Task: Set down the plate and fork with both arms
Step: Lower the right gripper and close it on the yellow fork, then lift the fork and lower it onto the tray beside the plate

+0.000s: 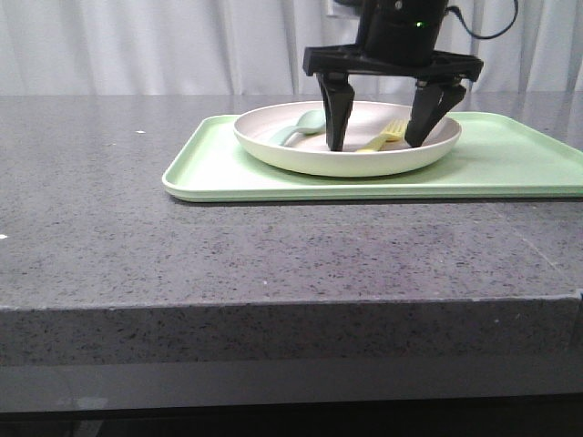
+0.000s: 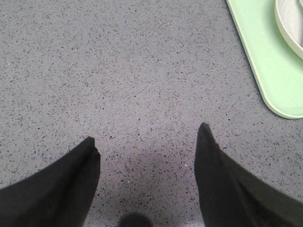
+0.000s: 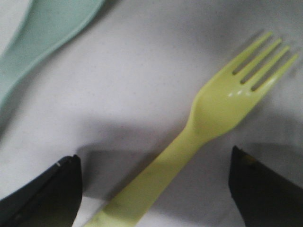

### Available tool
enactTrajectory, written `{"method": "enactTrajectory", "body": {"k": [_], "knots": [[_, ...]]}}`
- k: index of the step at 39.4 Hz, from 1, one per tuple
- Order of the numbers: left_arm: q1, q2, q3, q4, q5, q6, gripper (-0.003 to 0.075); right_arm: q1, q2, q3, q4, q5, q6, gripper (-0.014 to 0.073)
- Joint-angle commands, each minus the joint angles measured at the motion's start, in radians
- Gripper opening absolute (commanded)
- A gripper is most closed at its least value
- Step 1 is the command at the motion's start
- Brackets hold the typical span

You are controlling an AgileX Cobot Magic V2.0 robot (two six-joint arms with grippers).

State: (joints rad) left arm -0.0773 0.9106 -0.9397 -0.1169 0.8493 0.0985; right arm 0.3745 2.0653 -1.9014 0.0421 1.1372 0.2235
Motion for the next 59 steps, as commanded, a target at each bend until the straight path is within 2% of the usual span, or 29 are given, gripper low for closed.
{"method": "enactTrajectory", "body": {"k": [1, 4, 21, 35, 46, 59], "knots": [[0.003, -0.006, -0.027, -0.015, -0.063, 0.001, 0.043, 0.002, -0.054, -0.036, -0.017, -0.001, 0.0, 0.0643], [0.003, -0.006, -0.027, -0.013, -0.063, 0.001, 0.043, 0.002, -0.054, -0.036, -0.029, 0.017, 0.0, 0.0616], [0.003, -0.006, -0.027, -0.007, -0.063, 0.001, 0.043, 0.002, -0.054, -0.036, -0.042, 0.062, 0.0, 0.0264], [0.003, -0.006, -0.027, -0.007, -0.063, 0.001, 0.043, 0.002, -0.054, -0.036, -0.042, 0.075, 0.0, 0.0049], [0.003, -0.006, -0.027, -0.005, -0.063, 0.001, 0.043, 0.002, -0.055, -0.036, -0.042, 0.08, 0.0, -0.006], [0.003, -0.006, -0.027, -0.001, -0.074, 0.001, 0.043, -0.023, -0.161, -0.058, -0.042, 0.133, -0.065, -0.0063]]}}
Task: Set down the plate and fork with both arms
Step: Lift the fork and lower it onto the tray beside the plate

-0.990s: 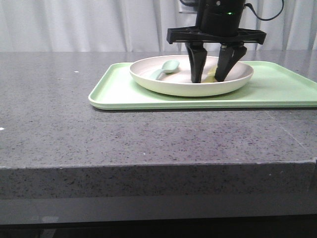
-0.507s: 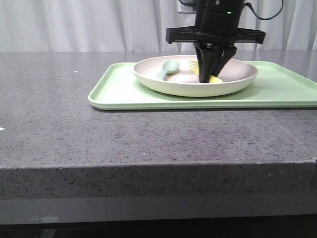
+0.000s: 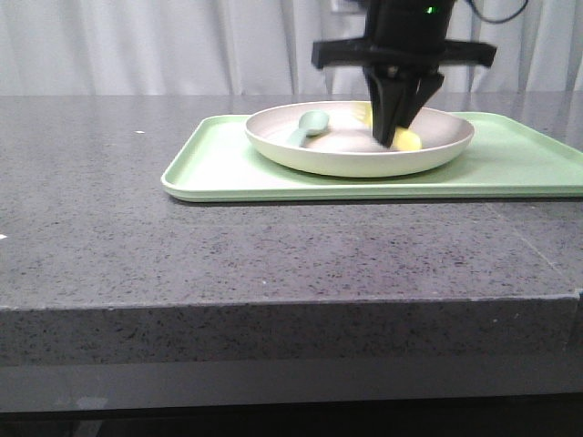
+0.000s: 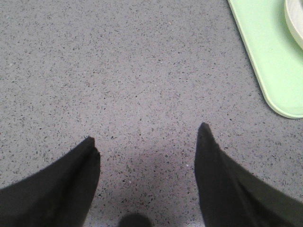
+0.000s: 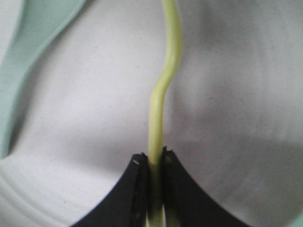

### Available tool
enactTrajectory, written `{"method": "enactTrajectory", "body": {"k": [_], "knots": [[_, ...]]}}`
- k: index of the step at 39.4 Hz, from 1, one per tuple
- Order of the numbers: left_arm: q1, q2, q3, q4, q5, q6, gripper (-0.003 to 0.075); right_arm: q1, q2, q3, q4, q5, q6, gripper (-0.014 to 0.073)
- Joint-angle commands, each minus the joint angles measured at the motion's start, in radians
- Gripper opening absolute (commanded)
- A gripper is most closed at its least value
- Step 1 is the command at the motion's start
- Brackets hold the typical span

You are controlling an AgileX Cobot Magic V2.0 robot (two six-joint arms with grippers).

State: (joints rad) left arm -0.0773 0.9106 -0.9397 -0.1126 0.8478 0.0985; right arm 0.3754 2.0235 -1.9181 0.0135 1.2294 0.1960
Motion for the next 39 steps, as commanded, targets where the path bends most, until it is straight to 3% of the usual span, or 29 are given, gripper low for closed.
{"method": "enactTrajectory", "body": {"k": [1, 12, 19, 33, 39], "knots": [[0.003, -0.006, -0.027, -0.005, -0.074, 0.001, 0.043, -0.033, -0.136, -0.041, -0.014, 0.051, -0.04, -0.0063], [0.003, -0.006, -0.027, -0.005, -0.08, 0.001, 0.043, -0.207, -0.274, -0.027, -0.014, 0.106, -0.106, -0.0063], [0.003, -0.006, -0.027, -0.005, -0.081, 0.001, 0.043, -0.29, -0.319, 0.074, -0.014, 0.084, -0.119, -0.0063], [0.003, -0.004, -0.027, -0.005, -0.083, 0.001, 0.043, -0.315, -0.313, 0.367, 0.044, -0.2, -0.125, -0.0063], [0.003, -0.004, -0.027, -0.005, -0.083, 0.001, 0.043, -0.315, -0.285, 0.398, 0.084, -0.25, -0.125, -0.0063]]}}
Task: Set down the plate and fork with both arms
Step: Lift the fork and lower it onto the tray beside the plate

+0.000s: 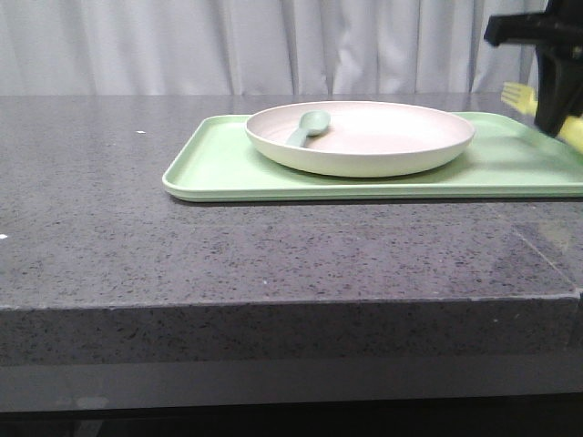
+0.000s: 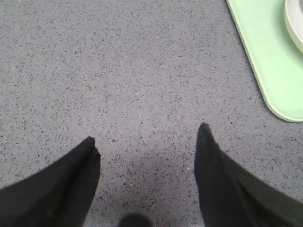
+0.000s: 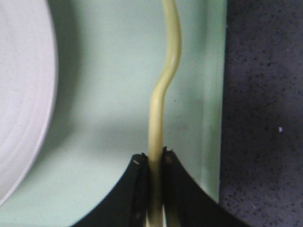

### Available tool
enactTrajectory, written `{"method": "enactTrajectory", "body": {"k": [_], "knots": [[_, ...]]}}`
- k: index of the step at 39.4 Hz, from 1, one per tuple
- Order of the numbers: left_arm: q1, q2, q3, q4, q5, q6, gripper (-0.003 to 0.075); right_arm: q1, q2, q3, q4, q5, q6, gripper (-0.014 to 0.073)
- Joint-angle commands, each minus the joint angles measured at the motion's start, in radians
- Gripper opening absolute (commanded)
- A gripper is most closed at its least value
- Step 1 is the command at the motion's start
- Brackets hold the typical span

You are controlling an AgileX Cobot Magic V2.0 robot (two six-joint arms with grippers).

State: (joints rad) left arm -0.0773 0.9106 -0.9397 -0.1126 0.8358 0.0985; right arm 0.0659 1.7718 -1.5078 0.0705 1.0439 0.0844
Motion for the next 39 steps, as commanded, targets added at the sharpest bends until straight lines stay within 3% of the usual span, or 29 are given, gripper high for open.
{"method": "enactTrajectory", "body": {"k": [1, 10, 35, 39], "knots": [[0.003, -0.004, -0.027, -0.005, -0.071, 0.001, 0.043, -0.005, -0.028, -0.012, 0.034, -0.068, -0.014, -0.0063], [0.003, -0.004, -0.027, -0.005, -0.071, 0.001, 0.043, -0.004, -0.009, -0.012, 0.055, -0.096, -0.015, -0.0045], [0.003, -0.004, -0.027, -0.005, -0.071, 0.001, 0.043, -0.004, 0.004, -0.012, 0.05, -0.09, -0.015, 0.0315], [0.003, -0.004, -0.027, -0.005, -0.071, 0.001, 0.043, -0.004, 0.004, -0.012, 0.045, -0.086, -0.015, 0.0342]]}}
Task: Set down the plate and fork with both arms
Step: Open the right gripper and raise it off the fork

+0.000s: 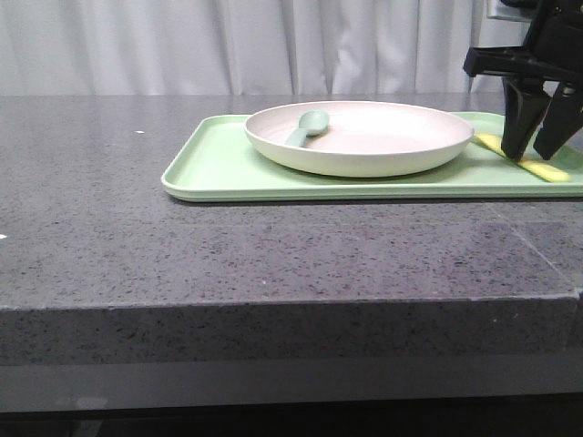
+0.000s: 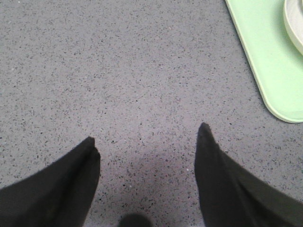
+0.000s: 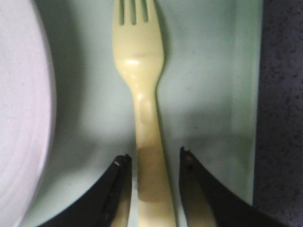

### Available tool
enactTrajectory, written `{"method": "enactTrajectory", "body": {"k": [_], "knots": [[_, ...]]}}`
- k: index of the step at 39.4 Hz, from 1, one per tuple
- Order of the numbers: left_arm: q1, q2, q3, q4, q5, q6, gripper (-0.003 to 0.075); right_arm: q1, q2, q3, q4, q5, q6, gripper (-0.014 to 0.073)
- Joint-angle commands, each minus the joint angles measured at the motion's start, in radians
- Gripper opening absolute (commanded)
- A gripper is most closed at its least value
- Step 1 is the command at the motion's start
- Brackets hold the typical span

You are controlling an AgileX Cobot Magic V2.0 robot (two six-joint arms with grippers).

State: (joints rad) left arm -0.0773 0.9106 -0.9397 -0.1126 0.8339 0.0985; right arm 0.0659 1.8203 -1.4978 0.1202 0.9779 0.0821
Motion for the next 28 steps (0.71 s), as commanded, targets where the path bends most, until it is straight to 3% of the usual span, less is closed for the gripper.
{"method": "enactTrajectory", "body": {"k": [1, 18, 28], "knots": [[0.003, -0.004, -0.027, -0.005, -0.067, 0.001, 0.043, -0.004, -0.045, -0.021, -0.007, -0.017, -0.013, 0.0344], [0.003, -0.004, -0.027, -0.005, -0.061, 0.001, 0.043, 0.005, -0.259, -0.004, -0.01, 0.103, -0.064, 0.0342], [0.003, -0.004, -0.027, -0.005, -0.054, 0.001, 0.043, 0.031, -0.526, 0.181, -0.02, 0.1, -0.099, 0.0342]]}}
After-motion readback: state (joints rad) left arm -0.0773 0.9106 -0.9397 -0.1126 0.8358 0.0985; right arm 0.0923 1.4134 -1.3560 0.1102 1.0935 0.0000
